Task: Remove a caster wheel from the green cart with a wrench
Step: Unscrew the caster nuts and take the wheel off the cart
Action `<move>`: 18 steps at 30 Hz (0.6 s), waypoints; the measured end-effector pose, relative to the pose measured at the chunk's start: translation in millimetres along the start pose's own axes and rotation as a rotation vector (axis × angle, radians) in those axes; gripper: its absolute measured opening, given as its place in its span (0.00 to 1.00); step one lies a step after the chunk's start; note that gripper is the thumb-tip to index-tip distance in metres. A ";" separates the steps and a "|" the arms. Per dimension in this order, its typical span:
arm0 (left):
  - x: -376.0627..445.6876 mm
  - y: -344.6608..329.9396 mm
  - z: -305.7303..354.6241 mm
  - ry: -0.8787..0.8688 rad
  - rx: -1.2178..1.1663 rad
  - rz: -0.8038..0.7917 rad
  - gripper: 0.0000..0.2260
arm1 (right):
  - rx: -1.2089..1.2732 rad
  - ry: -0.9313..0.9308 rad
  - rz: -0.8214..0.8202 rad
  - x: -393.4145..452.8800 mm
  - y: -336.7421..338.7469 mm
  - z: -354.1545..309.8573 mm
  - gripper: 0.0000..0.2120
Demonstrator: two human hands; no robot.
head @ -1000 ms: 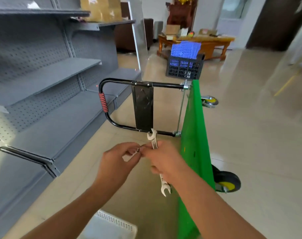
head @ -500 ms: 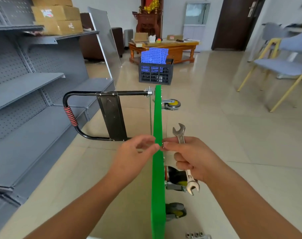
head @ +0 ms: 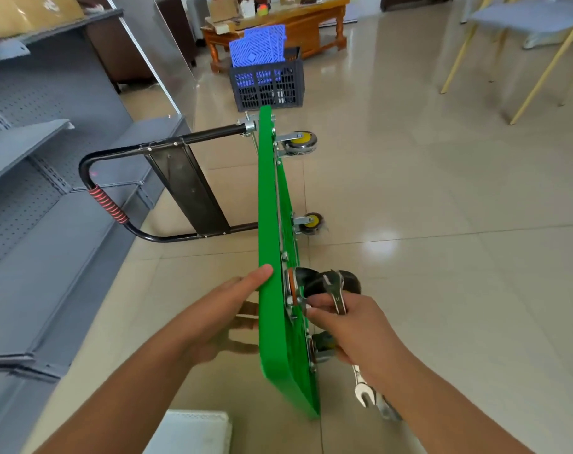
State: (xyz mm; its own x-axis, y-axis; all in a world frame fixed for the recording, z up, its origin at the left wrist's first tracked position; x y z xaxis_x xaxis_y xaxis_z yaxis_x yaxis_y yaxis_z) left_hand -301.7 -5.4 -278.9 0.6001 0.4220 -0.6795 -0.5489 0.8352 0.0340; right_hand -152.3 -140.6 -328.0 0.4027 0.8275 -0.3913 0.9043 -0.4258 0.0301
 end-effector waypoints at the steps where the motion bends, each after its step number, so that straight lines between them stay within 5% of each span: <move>1: -0.5 -0.4 -1.5 0.005 -0.006 -0.003 0.35 | 0.005 0.002 0.007 0.9 -3.8 3.4 0.05; 18: 0.0 -10.8 -14.4 0.034 -0.152 0.004 0.39 | -0.061 0.099 0.109 11.9 -28.8 33.1 0.11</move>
State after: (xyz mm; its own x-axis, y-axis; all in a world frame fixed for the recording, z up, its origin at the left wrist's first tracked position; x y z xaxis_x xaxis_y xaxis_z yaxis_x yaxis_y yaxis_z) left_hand -304.1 -19.5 -289.8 0.5787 0.4111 -0.7044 -0.6346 0.7695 -0.0723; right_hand -178.2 -130.5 -363.9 0.5086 0.8108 -0.2898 0.8599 -0.4950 0.1243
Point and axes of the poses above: each hand's wrist, its own x-axis towards the middle knuckle, its own y-axis out of the back of the hand, z = x × y, the point moved 1 cm from there along x, towards the middle knuckle, and after that the axes turned 9 degrees about -z, right-handed, at the moved point
